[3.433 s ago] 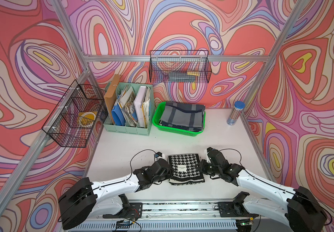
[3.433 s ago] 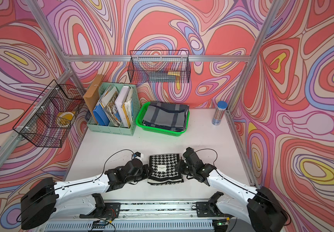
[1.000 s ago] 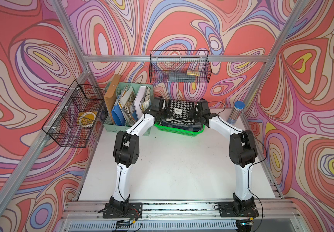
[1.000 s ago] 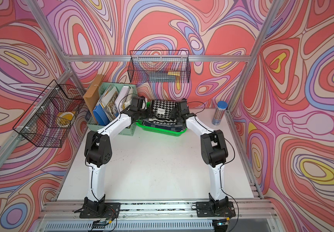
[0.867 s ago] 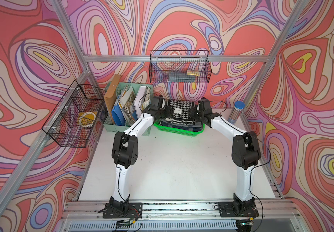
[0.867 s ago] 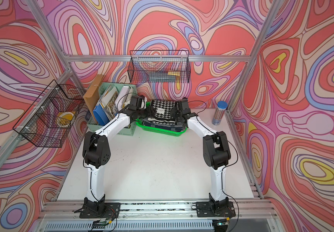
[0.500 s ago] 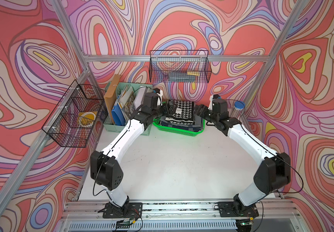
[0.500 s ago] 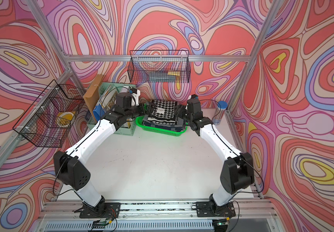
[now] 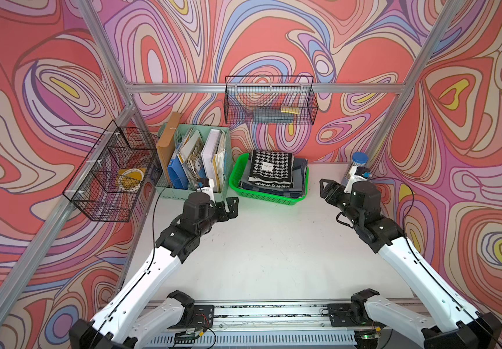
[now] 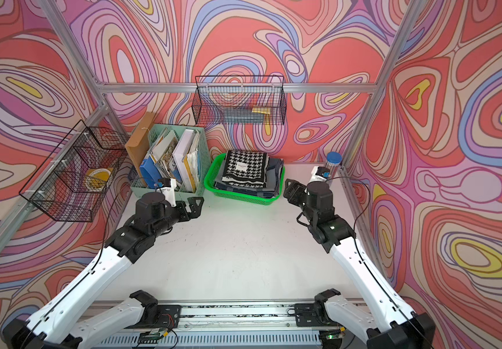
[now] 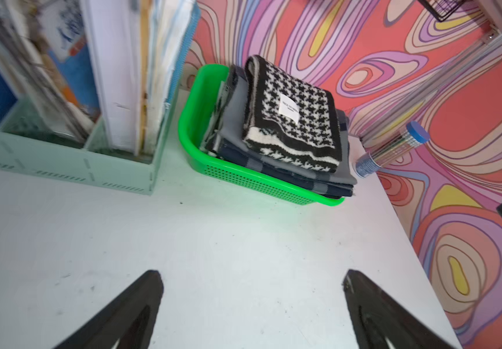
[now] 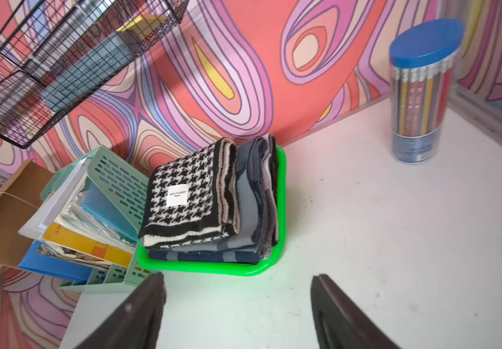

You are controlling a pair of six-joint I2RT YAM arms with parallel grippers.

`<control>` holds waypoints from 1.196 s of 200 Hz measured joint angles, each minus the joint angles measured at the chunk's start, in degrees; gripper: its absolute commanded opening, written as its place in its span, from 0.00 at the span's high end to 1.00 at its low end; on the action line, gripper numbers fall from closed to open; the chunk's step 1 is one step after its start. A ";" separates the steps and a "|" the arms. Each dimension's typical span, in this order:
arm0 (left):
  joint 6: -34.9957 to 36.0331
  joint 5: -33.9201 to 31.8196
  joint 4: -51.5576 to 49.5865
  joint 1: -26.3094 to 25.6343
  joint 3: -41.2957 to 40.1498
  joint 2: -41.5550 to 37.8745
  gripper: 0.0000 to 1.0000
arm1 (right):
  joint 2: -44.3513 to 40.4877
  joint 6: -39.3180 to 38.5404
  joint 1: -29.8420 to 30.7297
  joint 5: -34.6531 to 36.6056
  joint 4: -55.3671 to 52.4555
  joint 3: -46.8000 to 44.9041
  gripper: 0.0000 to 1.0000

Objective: Put the folded scarf in the basket
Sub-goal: Reset both arms

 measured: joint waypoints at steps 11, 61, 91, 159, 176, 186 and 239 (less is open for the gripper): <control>0.76 -4.04 -0.04 0.00 -3.30 -4.00 0.01 | -1.14 -0.61 0.00 2.89 1.90 -3.48 0.02; 9.05 -21.05 7.85 0.02 -24.09 -20.76 0.01 | -0.96 -11.26 0.00 12.48 13.00 -16.22 0.02; 13.92 -30.21 12.79 0.07 -29.55 -24.61 0.01 | 0.61 -20.06 0.00 15.30 24.00 -22.60 0.02; 25.79 -40.81 31.52 0.09 -33.66 -4.50 0.01 | 3.76 -31.91 0.00 16.02 43.58 -33.90 0.02; 27.36 -40.85 35.78 1.25 -34.49 0.15 0.01 | 6.75 -33.18 0.00 16.94 47.67 -35.85 0.02; 27.50 -40.06 37.22 2.78 -34.64 2.25 0.01 | 8.98 -33.46 0.00 17.70 49.79 -36.54 0.02; 27.80 -36.30 47.10 7.54 -34.99 13.11 0.01 | 19.26 -35.43 -0.28 19.82 59.45 -37.35 0.02</control>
